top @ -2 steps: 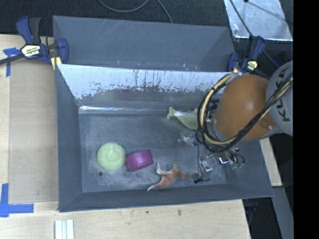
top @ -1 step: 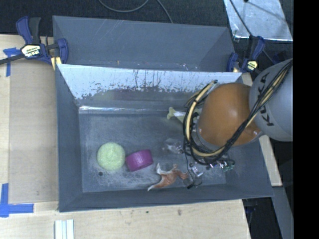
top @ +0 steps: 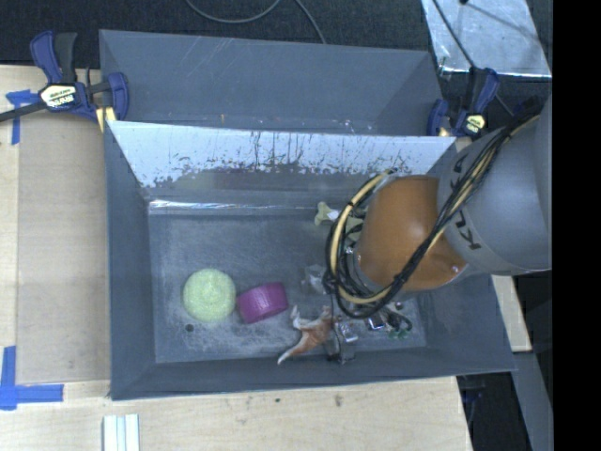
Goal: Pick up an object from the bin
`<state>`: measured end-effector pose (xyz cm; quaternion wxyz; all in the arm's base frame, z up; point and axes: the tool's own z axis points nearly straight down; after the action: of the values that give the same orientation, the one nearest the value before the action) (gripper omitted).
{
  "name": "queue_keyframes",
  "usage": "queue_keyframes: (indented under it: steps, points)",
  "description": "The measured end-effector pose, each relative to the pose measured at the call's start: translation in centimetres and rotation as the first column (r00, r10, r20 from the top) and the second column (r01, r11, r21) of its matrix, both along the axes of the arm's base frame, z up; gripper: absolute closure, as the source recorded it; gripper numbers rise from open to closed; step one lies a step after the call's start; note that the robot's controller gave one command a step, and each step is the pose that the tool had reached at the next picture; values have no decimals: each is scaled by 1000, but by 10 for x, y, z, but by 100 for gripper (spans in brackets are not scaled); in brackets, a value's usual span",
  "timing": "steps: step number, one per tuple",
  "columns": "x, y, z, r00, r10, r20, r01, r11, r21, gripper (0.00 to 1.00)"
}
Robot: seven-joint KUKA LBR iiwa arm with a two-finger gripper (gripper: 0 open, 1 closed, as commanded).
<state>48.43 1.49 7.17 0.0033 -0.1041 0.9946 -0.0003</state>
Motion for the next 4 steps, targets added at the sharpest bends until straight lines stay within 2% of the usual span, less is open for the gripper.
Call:
queue_keyframes:
  steps: [1,3,4]
  points:
    - [-1,26,-1,896,445,-1,-445,896,-1,100]
    - [-2,26,1,896,445,-4,-445,896,0,100]
    - [-4,26,18,895,445,-13,-445,895,3,100]
